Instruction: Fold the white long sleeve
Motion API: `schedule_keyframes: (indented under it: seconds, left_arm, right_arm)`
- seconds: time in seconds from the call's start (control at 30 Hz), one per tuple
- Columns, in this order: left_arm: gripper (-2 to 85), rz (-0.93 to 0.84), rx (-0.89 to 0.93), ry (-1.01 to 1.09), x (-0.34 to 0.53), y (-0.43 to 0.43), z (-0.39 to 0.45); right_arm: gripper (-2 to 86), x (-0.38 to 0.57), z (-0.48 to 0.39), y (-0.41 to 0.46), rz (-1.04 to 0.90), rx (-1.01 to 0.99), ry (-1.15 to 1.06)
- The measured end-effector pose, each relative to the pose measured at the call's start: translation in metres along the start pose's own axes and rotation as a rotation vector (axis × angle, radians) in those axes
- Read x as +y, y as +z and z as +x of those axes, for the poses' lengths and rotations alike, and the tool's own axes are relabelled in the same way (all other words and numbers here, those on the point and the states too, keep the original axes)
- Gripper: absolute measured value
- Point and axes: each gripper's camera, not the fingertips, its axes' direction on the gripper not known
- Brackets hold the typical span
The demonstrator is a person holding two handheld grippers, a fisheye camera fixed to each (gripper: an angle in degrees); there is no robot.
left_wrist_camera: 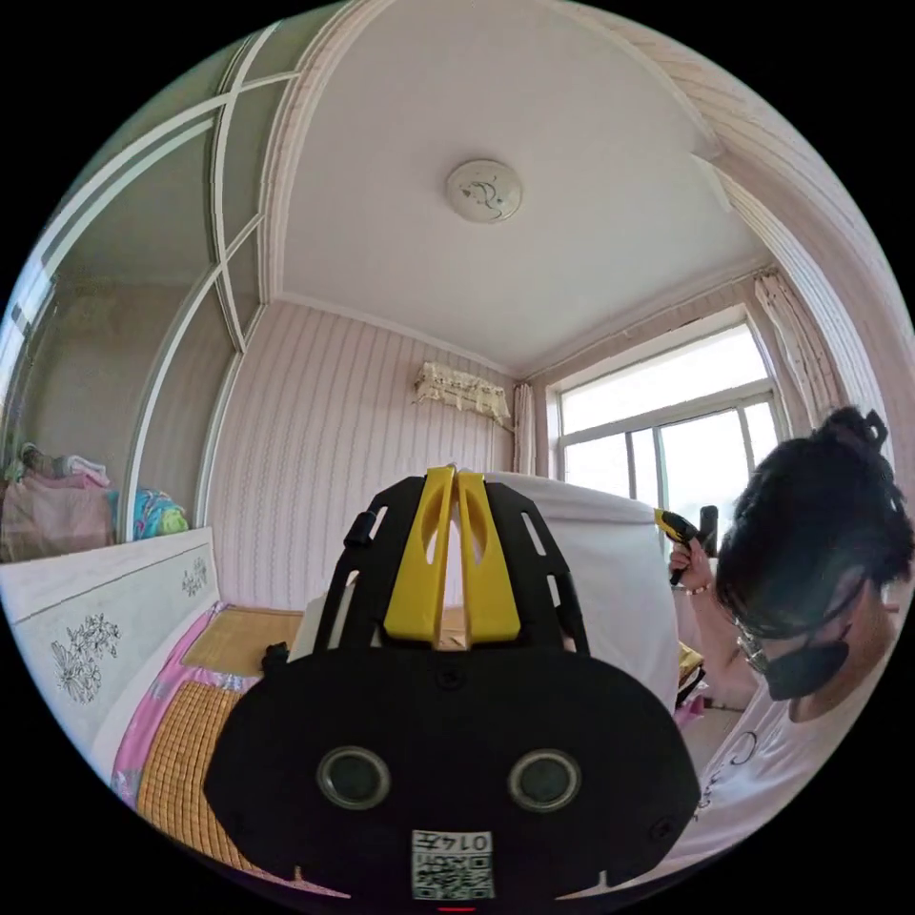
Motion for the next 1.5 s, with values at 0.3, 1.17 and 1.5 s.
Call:
schedule_keyframes:
  seconds: [0.3, 1.17, 1.5]
  left_arm:
    - [-1.0, -0.349, -0.274, -0.219, 0.034, 0.179, -0.068]
    - [-1.0, -1.200, -0.257, -0.405, 0.504, 0.257, -0.161]
    - [-1.0, -1.326, -0.221, -0.353, 0.562, 0.272, -0.190]
  right_arm:
    - [0.1, 0.003, 0.109, 0.130, -0.157, 0.225, 0.271]
    - [0.3, 0.380, 0.176, 0.228, -0.848, 0.192, 0.680]
    - [0.4, 0.421, 0.172, 0.207, -0.967, 0.136, 0.820]
